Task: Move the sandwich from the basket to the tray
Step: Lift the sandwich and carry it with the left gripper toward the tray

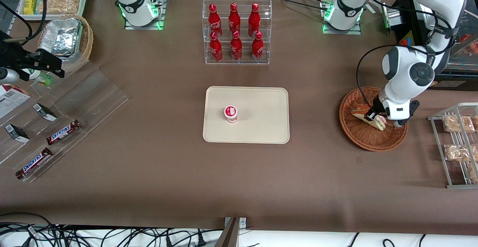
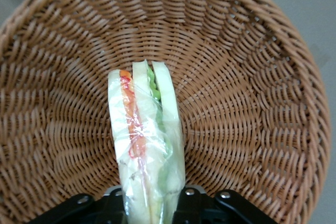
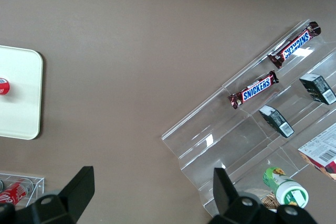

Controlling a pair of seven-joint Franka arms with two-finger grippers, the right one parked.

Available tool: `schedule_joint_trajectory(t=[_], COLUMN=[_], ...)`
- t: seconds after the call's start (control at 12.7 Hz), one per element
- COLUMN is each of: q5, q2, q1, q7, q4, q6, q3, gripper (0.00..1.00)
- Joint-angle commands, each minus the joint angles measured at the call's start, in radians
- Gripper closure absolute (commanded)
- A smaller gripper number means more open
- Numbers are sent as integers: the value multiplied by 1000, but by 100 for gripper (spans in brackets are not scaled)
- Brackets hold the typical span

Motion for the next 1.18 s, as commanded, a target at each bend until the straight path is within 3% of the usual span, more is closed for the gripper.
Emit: schedule_joint_trajectory(t=[0.0,0.31,0.71,0.86,1.1], q5=[29,17,5,-57,-86], q2=[-88,-99,-93,-93,-66], q1=[2,-8,-13,-16,-21], q7=[58,157,243,282,360], q4=[43,279,426,486,574], q6=[-150,-445,-571,-625,-679], q3=[-7,-48,-152,-178,-249], gripper=[100,100,100,100,100])
